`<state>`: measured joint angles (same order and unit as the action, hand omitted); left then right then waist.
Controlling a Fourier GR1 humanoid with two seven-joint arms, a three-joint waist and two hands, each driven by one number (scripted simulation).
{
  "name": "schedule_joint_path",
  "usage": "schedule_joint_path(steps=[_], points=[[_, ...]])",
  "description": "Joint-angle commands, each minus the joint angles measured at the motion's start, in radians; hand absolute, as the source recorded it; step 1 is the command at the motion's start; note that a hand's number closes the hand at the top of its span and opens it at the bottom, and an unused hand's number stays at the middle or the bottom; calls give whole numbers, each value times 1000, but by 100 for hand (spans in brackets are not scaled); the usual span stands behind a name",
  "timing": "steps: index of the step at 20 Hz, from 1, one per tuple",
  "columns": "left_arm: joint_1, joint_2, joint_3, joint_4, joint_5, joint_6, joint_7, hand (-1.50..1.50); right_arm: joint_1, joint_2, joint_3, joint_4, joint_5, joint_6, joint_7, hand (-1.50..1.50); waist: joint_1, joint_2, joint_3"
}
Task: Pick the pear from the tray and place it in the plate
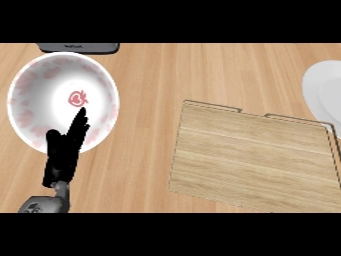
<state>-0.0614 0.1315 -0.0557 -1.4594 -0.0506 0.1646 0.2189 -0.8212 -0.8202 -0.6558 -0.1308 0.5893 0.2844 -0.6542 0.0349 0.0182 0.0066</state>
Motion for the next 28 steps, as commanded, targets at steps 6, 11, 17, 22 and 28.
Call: schedule_joint_path(steps=[6, 11, 17, 22, 28], points=[[-7, 4, -7, -18, -6, -12, 15, 0, 98, -54, -83, 10, -102, 200, -95, -150, 8, 3, 1], [22, -26, -26, -38, -28, 24, 30, 0, 126, -67, -91, -4, -122, 267, -110, -150, 9, 0, 1], [25, -5, -16, -65, -7, -12, 22, 0, 138, -14, -74, -37, -119, 187, -129, -150, 18, 2, 1], [-20, -6, -4, -8, -17, -7, 16, 0, 149, -9, -58, -33, -108, 143, -101, -150, 17, 7, 1], [-14, -29, -2, 22, -16, 1, -22, 0, 193, 16, -56, -34, -107, 68, -139, -150, 12, 7, 1]])
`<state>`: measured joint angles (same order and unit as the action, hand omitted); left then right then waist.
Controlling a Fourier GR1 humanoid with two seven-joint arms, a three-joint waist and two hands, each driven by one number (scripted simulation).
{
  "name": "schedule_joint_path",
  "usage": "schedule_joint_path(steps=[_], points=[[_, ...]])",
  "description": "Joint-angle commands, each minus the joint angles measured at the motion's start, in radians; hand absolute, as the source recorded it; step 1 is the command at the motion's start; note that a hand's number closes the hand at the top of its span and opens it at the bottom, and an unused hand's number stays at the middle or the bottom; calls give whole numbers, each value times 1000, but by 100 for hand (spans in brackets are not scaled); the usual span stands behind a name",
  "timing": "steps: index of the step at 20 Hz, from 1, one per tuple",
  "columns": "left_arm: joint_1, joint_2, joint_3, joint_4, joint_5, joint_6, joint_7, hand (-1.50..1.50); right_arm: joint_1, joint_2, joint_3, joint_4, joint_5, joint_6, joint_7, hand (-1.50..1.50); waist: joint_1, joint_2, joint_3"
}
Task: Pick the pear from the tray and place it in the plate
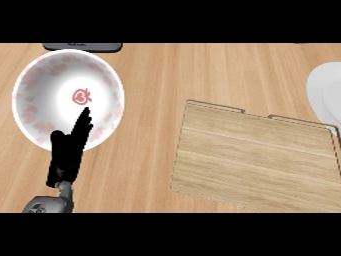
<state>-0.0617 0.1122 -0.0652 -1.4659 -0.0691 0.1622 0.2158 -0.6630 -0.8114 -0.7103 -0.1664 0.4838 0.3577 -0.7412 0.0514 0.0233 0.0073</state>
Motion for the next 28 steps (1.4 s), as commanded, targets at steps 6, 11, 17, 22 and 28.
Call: schedule_joint_path(steps=[6, 11, 17, 22, 28], points=[[-5, -5, 15, 42, 5, -6, -34, 0, 18, -37, -1, 5, -1, -24, -5, -150, -4, 0, 0], [-24, 12, 10, -1, -5, -9, 25, 0, 57, -65, -7, 20, -2, -10, -21, -150, 3, 2, 3], [-13, -2, 15, 22, 4, -9, -9, 0, 114, -60, -28, 29, -17, -51, -66, -150, 0, 6, 5], [-30, -12, 5, 16, -11, 4, -10, 0, 88, -99, -36, 23, -23, -61, -20, -150, 9, 7, 5], [-24, -35, -5, 29, -10, 11, 5, 0, 125, -102, -73, 36, -55, -87, -35, -150, 4, 9, 6]])
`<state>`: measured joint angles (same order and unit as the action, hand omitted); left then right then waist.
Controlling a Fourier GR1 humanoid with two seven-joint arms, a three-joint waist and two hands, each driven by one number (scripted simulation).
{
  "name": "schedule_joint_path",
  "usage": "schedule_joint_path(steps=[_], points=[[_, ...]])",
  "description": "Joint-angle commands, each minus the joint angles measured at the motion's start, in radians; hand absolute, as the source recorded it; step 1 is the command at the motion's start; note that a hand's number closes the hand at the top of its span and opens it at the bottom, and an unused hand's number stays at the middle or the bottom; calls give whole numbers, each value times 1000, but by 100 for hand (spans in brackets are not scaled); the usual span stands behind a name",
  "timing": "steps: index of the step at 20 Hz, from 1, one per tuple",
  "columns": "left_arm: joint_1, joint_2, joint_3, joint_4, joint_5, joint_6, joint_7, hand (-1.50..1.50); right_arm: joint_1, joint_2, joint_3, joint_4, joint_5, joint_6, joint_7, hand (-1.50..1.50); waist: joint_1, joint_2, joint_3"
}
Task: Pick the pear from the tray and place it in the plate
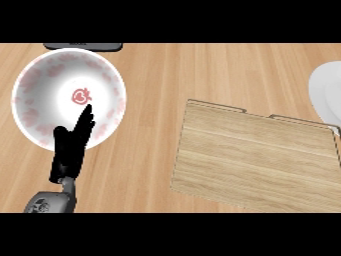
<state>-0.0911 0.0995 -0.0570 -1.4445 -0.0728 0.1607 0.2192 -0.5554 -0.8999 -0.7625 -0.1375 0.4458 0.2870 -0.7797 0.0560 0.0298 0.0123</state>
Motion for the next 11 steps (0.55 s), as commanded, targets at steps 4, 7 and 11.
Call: schedule_joint_path(steps=[4, 7, 11], points=[[32, 23, 11, -26, 26, -38, -16, 0, 51, -47, -35, 15, -27, -14, 15, -150, 1, -3, 1], [8, 33, 13, -31, 13, -30, 10, 0, 55, -43, -29, 5, -20, -31, 9, -150, 1, -2, 2], [4, -6, -12, -9, -5, -6, 3, 0, 40, -50, -25, 2, -13, -69, 47, -150, 8, 3, 2]])
